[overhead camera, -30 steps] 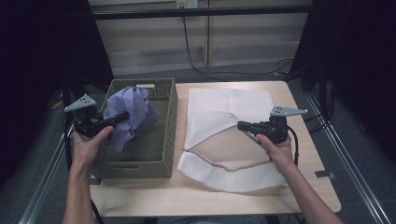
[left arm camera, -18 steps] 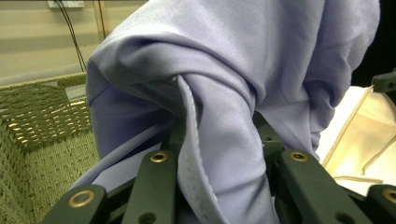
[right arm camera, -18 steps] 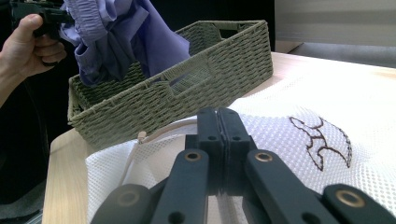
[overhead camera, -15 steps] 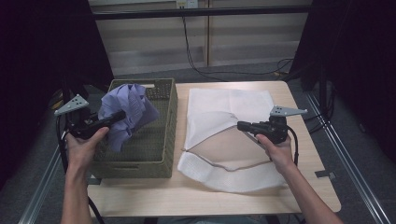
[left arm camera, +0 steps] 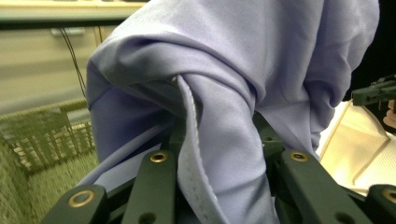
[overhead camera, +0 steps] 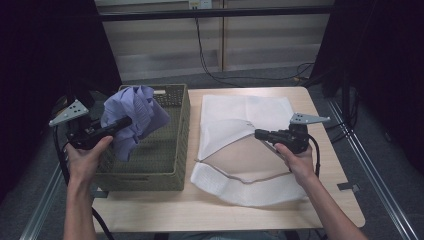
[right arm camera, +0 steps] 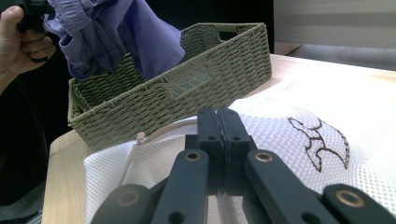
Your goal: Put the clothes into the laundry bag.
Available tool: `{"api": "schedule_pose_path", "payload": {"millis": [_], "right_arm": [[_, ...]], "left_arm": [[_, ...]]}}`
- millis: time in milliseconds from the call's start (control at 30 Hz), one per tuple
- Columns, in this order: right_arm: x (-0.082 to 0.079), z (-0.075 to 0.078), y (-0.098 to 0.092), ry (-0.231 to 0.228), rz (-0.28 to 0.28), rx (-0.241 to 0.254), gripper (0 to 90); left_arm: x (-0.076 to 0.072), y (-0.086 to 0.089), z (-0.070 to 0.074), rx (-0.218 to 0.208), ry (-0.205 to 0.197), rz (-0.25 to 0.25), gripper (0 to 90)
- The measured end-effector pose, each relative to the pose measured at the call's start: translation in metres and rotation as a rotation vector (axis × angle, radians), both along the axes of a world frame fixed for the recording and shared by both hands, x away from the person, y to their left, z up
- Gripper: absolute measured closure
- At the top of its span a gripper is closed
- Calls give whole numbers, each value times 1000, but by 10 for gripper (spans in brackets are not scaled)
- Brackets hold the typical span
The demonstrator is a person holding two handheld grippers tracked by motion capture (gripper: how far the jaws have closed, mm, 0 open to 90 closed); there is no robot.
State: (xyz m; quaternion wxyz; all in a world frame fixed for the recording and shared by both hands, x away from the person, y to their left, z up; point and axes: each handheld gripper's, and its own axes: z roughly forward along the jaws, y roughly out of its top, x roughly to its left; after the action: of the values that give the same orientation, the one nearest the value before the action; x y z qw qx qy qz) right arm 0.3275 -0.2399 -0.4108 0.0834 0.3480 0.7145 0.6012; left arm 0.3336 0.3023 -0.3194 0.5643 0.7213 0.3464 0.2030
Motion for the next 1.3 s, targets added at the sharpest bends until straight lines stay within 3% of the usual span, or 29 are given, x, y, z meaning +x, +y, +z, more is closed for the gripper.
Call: {"api": "schedule_pose_path", "payload": {"millis": [567,733,1033,1300], "right_arm": [[-1,2,-3,-9,-6,4,893],[0,2,-4,-8,-7,7,893],[0,2,-4,-4,-6,6,893],[0,1,-3,-4,-5,5,893]], "left_arm": [[-13,-4,20,-50,-54,-31,683],[-17,-8,28,-41,-66,-32,682],[-25,-10,39,-76,-103,-57,678],[-34,-12,52,-76,-132,-79,677]]}}
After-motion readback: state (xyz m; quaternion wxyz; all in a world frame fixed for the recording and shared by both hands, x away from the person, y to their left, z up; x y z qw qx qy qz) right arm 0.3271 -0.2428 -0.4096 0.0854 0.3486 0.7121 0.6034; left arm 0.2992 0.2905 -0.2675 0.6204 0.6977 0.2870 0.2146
